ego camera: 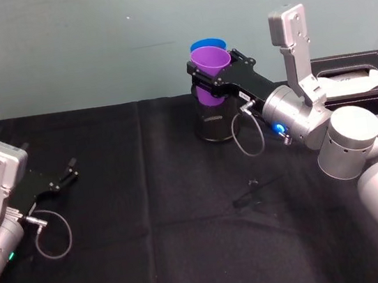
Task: Pick up one cup with a gripper and tap it against the other cup.
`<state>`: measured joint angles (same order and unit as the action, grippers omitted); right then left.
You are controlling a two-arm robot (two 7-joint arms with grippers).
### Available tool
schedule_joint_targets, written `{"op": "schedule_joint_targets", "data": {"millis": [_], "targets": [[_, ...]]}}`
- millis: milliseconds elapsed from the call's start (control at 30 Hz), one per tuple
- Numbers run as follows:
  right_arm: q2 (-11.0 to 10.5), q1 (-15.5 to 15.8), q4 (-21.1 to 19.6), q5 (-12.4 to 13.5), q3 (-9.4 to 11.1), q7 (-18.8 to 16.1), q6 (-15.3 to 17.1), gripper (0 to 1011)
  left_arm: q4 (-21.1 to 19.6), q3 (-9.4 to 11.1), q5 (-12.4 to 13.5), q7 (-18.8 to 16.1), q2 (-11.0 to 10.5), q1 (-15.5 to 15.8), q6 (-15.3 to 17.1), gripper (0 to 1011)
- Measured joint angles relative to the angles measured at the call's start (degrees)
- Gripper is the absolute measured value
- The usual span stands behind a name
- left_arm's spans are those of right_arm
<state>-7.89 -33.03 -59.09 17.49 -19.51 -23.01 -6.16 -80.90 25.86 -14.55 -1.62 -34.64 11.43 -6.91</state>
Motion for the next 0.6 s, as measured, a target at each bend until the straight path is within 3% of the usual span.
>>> {"op": "schedule_joint_targets", "data": {"millis": [600], "targets": [[-0.05,0.07,-0.11,0.02,-0.02,-0.03,-0.01,754,0.00,0.00,0.00,0.00,0.00,0.00,0.00,1000]]}}
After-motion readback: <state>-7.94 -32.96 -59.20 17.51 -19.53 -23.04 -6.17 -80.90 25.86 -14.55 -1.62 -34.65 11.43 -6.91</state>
